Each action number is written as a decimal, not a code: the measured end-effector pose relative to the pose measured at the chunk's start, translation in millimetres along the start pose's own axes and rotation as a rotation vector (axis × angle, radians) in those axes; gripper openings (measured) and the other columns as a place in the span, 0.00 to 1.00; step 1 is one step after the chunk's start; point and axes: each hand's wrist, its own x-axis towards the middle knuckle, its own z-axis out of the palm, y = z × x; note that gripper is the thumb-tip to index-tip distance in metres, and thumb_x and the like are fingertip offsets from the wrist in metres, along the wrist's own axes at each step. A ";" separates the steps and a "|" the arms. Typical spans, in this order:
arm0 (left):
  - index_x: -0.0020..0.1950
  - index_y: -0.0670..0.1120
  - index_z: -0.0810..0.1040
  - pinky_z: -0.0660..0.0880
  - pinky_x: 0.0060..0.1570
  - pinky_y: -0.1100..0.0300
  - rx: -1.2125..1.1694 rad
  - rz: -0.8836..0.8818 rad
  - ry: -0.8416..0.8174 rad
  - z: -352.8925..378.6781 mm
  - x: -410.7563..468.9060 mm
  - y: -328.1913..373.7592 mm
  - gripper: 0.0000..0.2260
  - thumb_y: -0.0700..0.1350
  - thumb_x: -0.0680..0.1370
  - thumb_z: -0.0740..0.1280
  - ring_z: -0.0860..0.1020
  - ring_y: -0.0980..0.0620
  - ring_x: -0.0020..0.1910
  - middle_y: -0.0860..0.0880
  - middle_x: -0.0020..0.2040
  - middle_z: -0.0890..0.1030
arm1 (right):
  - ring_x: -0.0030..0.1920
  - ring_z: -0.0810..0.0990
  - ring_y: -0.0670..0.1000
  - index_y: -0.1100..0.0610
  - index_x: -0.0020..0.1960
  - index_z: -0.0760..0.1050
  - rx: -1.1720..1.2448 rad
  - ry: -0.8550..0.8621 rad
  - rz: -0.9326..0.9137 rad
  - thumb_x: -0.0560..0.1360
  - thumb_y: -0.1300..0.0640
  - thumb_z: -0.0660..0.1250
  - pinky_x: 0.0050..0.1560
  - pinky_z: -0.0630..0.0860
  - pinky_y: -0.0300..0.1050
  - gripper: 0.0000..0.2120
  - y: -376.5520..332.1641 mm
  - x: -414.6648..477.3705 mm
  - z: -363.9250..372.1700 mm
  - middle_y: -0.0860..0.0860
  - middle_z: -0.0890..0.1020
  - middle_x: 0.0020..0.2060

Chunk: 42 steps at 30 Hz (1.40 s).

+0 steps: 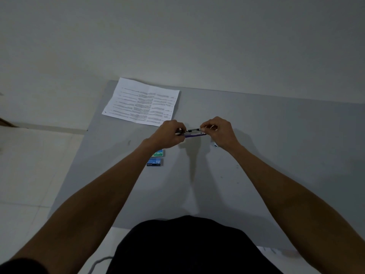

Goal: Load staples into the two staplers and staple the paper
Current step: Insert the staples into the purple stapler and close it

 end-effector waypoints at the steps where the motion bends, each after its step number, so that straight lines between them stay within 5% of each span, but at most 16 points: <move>1: 0.54 0.44 0.81 0.76 0.47 0.53 0.005 0.002 0.001 -0.1 0.6 0.0 0.12 0.45 0.73 0.71 0.78 0.47 0.44 0.42 0.47 0.81 | 0.42 0.79 0.53 0.58 0.46 0.84 -0.003 -0.005 -0.001 0.71 0.61 0.73 0.43 0.72 0.35 0.05 0.4 0.5 -0.3 0.58 0.82 0.42; 10: 0.55 0.43 0.81 0.74 0.46 0.55 0.024 -0.011 0.033 0.7 3.0 3.8 0.12 0.44 0.73 0.71 0.78 0.45 0.44 0.42 0.46 0.81 | 0.39 0.79 0.51 0.57 0.53 0.83 -0.026 0.006 -0.001 0.72 0.65 0.71 0.41 0.72 0.27 0.11 8.0 0.2 -0.9 0.57 0.83 0.44; 14: 0.55 0.44 0.81 0.76 0.46 0.53 0.027 -0.023 0.024 -0.4 3.5 5.7 0.12 0.44 0.73 0.71 0.79 0.45 0.43 0.42 0.46 0.82 | 0.39 0.81 0.54 0.57 0.50 0.83 -0.086 0.000 -0.052 0.72 0.64 0.70 0.43 0.78 0.43 0.08 6.6 -1.7 0.2 0.56 0.83 0.45; 19: 0.55 0.44 0.81 0.77 0.46 0.53 0.024 -0.049 0.033 -0.4 4.1 6.6 0.12 0.44 0.72 0.71 0.78 0.47 0.42 0.42 0.45 0.81 | 0.39 0.80 0.52 0.57 0.48 0.83 -0.154 0.036 -0.013 0.73 0.65 0.66 0.42 0.78 0.47 0.09 8.6 -2.6 1.6 0.55 0.83 0.45; 24: 0.55 0.44 0.80 0.78 0.43 0.55 -0.086 -0.123 0.041 0.7 2.7 10.1 0.12 0.43 0.72 0.73 0.79 0.48 0.39 0.42 0.45 0.84 | 0.39 0.82 0.52 0.56 0.56 0.75 0.248 0.159 0.299 0.75 0.53 0.68 0.40 0.80 0.46 0.12 -1.3 -6.2 8.0 0.54 0.83 0.43; 27: 0.53 0.45 0.79 0.75 0.36 0.61 -0.167 -0.170 0.017 1.2 2.1 14.5 0.13 0.43 0.71 0.74 0.79 0.50 0.38 0.44 0.46 0.83 | 0.41 0.79 0.51 0.55 0.49 0.79 0.376 0.085 0.458 0.75 0.48 0.69 0.44 0.81 0.48 0.10 -6.6 -3.7 13.8 0.54 0.82 0.45; 33: 0.52 0.42 0.78 0.75 0.33 0.64 -0.360 -0.290 -0.027 -0.4 -1.2 18.8 0.14 0.43 0.69 0.76 0.78 0.53 0.32 0.44 0.42 0.83 | 0.45 0.83 0.60 0.59 0.58 0.75 0.844 0.049 0.649 0.76 0.55 0.68 0.53 0.81 0.55 0.13 -12.4 -6.9 21.6 0.59 0.81 0.49; 42: 0.53 0.41 0.79 0.77 0.42 0.51 -0.571 -0.427 -0.247 -7.7 -7.6 28.4 0.11 0.38 0.71 0.73 0.79 0.46 0.38 0.33 0.48 0.83 | 0.41 0.84 0.63 0.64 0.60 0.73 0.939 0.097 0.686 0.76 0.64 0.67 0.44 0.83 0.58 0.13 -29.8 -10.6 24.9 0.62 0.80 0.46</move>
